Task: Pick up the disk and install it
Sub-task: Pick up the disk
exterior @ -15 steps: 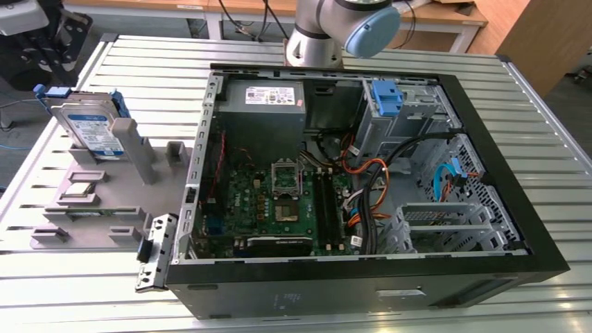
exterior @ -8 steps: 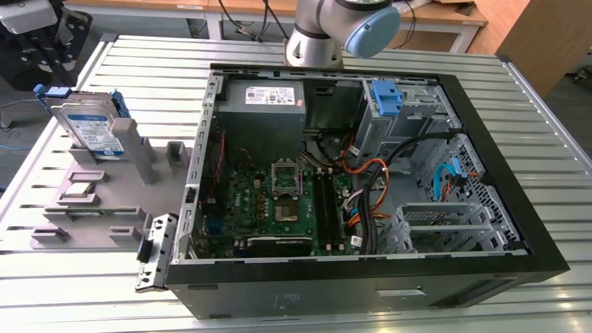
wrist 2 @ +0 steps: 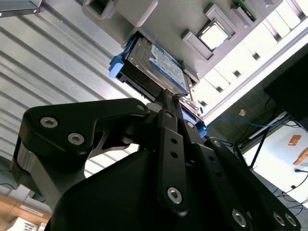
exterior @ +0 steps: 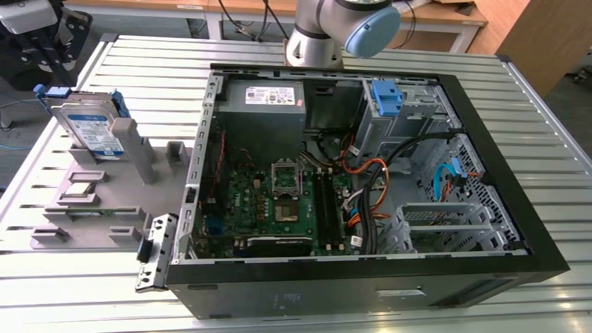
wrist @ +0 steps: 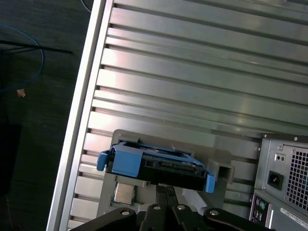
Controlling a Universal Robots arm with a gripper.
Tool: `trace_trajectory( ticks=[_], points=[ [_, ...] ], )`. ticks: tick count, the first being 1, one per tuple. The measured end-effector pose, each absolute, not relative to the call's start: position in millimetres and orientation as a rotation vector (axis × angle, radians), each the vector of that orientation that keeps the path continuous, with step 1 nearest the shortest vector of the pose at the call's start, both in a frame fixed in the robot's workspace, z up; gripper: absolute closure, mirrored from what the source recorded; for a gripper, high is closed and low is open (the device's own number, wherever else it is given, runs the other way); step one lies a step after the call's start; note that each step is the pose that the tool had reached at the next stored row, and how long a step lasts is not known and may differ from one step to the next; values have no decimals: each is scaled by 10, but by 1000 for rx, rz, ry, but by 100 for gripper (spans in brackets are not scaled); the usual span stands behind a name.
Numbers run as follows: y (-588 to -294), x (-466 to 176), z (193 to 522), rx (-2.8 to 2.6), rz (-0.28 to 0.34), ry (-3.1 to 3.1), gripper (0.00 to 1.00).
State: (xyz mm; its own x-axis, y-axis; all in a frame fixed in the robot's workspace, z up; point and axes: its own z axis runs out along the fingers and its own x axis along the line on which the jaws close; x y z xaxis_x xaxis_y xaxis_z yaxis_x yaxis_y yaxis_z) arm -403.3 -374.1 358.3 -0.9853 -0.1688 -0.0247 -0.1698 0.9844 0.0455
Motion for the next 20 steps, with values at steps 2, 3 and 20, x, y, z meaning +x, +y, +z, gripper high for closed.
trace_trajectory(
  ticks=[2,3,20],
  points=[
    [-3741,-4033,3583,-265,74,3109,90],
    [-3741,-4033,3584,-266,74,3109,90],
    [-3741,-4032,3583,-376,75,3099,90]
  ],
)
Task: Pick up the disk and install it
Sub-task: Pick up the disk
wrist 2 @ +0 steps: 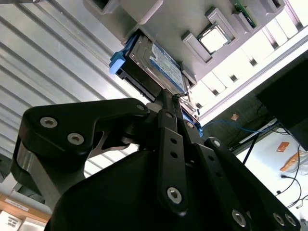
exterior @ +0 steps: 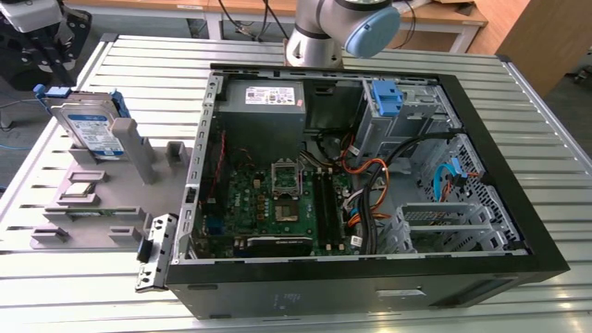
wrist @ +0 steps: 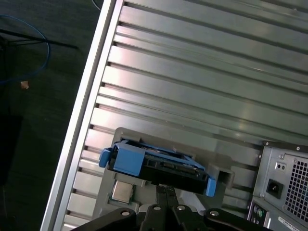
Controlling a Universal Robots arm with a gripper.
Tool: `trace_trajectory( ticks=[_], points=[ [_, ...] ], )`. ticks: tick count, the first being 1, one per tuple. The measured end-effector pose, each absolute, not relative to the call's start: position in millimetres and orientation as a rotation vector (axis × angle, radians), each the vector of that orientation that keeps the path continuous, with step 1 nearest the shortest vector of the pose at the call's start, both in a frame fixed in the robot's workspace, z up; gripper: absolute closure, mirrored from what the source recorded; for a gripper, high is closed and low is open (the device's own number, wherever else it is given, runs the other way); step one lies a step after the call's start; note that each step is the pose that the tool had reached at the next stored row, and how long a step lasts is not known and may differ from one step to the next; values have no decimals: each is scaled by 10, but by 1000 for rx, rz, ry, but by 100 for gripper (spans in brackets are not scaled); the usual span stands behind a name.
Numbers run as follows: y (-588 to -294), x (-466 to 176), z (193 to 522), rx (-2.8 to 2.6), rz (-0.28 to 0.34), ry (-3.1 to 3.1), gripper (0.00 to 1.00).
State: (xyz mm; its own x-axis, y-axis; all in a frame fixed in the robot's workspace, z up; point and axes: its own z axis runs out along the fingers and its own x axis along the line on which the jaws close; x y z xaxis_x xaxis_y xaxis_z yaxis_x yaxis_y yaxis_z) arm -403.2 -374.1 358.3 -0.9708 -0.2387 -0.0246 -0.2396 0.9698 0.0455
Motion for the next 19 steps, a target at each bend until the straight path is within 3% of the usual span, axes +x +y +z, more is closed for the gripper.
trace_trajectory(
  ticks=[19],
  points=[
    [-3741,-4033,3583,-476,76,3087,90]
  ],
)
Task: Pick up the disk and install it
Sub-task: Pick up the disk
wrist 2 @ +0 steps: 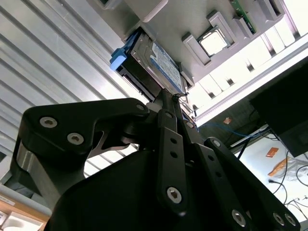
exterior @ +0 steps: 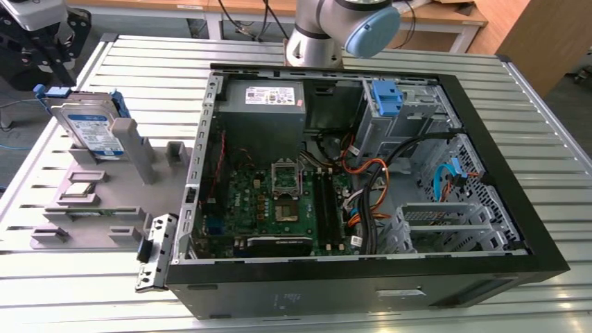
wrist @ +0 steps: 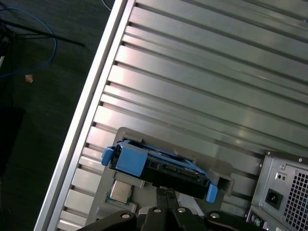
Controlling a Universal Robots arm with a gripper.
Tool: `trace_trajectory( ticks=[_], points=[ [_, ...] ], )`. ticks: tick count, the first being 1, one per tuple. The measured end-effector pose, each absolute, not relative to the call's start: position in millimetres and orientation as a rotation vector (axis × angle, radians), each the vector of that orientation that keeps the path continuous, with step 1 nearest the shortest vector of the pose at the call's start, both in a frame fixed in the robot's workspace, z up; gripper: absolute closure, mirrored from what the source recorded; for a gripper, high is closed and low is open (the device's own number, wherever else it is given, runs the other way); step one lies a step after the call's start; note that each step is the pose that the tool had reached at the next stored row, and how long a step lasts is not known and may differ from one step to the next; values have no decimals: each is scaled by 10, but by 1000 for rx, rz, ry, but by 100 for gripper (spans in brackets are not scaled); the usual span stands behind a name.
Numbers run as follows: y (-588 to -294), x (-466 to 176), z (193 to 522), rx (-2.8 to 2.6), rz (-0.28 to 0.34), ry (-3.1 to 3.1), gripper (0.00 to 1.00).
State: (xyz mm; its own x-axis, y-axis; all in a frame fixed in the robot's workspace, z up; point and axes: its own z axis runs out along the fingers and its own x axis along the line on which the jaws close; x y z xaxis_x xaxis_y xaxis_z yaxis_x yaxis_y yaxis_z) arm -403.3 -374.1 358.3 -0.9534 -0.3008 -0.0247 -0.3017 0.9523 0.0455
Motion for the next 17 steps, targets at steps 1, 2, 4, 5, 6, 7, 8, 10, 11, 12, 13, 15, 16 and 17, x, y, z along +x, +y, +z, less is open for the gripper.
trace_trajectory(
  ticks=[1,2,4,5,6,7,8,10,11,12,13,15,16,17],
  points=[
    [-3741,-4033,3583,-477,76,3087,90],
    [-3741,-4033,3583,-478,76,3086,90],
    [-3741,-4033,3583,-480,76,3086,90],
    [-3741,-4033,3583,-481,76,3086,90],
    [-3741,-4033,3583,-482,76,3086,90],
    [-3741,-4033,3583,-482,76,3086,90],
    [-3741,-4033,3583,-482,76,3086,90],
    [-3741,-4033,3583,-483,76,3086,90],
    [-3741,-4033,3583,-483,76,3086,90],
    [-3741,-4033,3583,-483,76,3086,90],
    [-3741,-4033,3583,-483,76,3086,90],
    [-3741,-4033,3583,-485,76,3086,90],
    [-3741,-4032,3584,-487,76,3085,90],
    [-3741,-4033,3583,-490,76,3085,90]
  ],
)
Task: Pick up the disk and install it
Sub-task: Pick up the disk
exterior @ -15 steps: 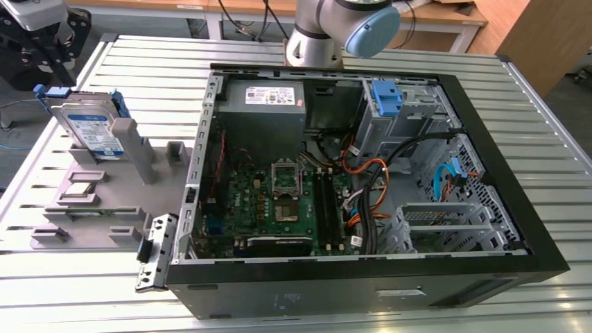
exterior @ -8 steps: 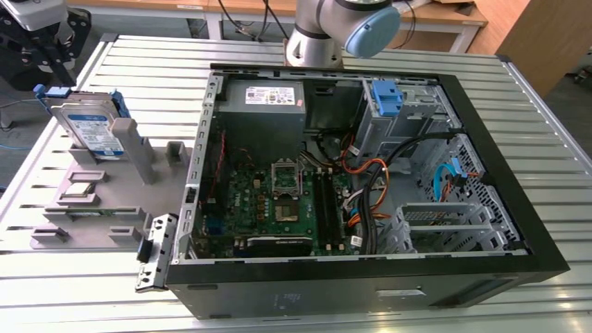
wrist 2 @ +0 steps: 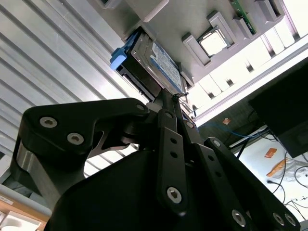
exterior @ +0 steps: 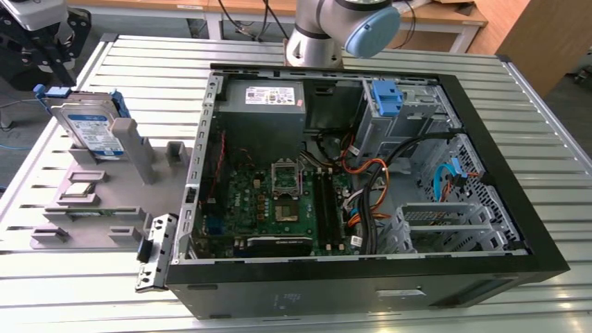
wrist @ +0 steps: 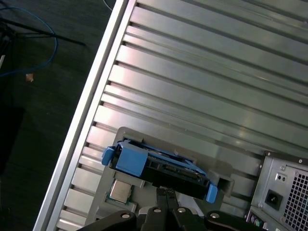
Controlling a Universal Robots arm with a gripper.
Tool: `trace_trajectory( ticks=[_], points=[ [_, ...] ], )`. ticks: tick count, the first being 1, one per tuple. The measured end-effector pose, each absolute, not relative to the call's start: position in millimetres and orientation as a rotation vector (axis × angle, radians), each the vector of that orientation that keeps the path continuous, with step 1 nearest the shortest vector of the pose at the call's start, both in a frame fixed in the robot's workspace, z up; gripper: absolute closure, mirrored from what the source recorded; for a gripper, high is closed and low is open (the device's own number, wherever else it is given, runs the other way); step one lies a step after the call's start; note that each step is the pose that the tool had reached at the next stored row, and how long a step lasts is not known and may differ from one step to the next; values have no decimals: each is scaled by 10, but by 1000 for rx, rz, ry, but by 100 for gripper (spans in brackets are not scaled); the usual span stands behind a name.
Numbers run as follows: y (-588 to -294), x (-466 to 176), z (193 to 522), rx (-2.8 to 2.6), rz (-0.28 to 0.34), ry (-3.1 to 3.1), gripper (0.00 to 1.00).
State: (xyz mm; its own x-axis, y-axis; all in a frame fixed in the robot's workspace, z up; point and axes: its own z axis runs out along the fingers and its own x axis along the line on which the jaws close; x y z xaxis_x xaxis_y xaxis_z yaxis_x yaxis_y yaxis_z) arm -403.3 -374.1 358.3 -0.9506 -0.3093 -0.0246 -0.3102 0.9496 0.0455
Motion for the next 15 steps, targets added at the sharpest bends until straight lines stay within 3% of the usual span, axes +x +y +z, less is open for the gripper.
trace_trajectory(
  ticks=[15],
  points=[
    [-3741,-4033,3583,-708,79,3046,90]
  ],
)
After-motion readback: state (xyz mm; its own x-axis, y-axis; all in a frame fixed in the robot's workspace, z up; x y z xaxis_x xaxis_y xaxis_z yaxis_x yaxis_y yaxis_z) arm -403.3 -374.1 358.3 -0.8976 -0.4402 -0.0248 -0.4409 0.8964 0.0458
